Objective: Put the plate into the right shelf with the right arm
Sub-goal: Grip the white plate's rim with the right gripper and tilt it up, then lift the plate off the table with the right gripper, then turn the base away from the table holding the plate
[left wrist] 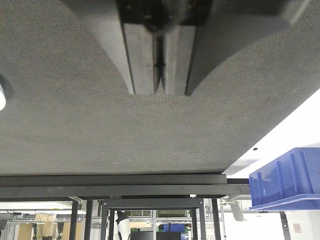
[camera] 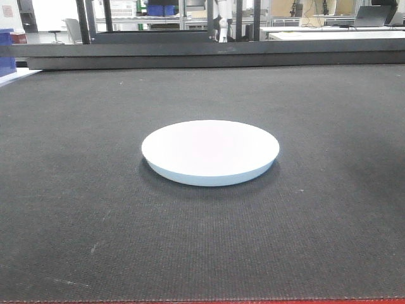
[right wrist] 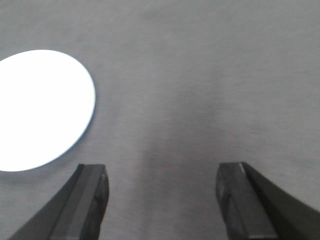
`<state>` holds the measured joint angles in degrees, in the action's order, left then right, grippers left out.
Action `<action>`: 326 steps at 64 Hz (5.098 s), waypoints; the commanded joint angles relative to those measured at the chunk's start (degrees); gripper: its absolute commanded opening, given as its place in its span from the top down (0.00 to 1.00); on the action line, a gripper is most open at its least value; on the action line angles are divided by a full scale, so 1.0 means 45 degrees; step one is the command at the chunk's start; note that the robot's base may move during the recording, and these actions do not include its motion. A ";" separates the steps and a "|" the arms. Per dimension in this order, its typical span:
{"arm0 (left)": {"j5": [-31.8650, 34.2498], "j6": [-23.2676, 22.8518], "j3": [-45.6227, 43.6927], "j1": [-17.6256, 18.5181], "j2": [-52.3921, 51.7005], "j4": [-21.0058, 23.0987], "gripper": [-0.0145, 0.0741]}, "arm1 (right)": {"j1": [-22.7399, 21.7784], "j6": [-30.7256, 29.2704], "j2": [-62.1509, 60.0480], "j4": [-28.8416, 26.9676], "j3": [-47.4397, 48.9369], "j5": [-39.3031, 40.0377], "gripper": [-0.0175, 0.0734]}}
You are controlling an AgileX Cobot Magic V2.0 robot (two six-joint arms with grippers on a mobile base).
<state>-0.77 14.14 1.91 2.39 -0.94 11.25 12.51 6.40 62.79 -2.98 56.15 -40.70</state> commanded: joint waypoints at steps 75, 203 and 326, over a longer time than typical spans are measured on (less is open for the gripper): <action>0.1131 -0.0031 0.0119 -0.0054 -0.0149 0.0028 0.89 | 0.3187 0.1864 0.9605 0.2315 0.5328 0.1271 0.50; 0.1131 -0.0031 0.0119 -0.0054 -0.0149 0.0028 0.89 | 0.3147 0.1809 -0.9737 0.4320 -0.3969 0.6267 0.74; 0.1131 -0.0031 0.0096 -0.0073 -0.0149 0.0028 0.89 | 0.3147 0.1809 -1.0452 0.4320 -0.3969 0.6626 0.74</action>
<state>-0.77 14.14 1.91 2.39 -0.94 11.25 26.91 14.83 15.16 15.40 36.61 -16.51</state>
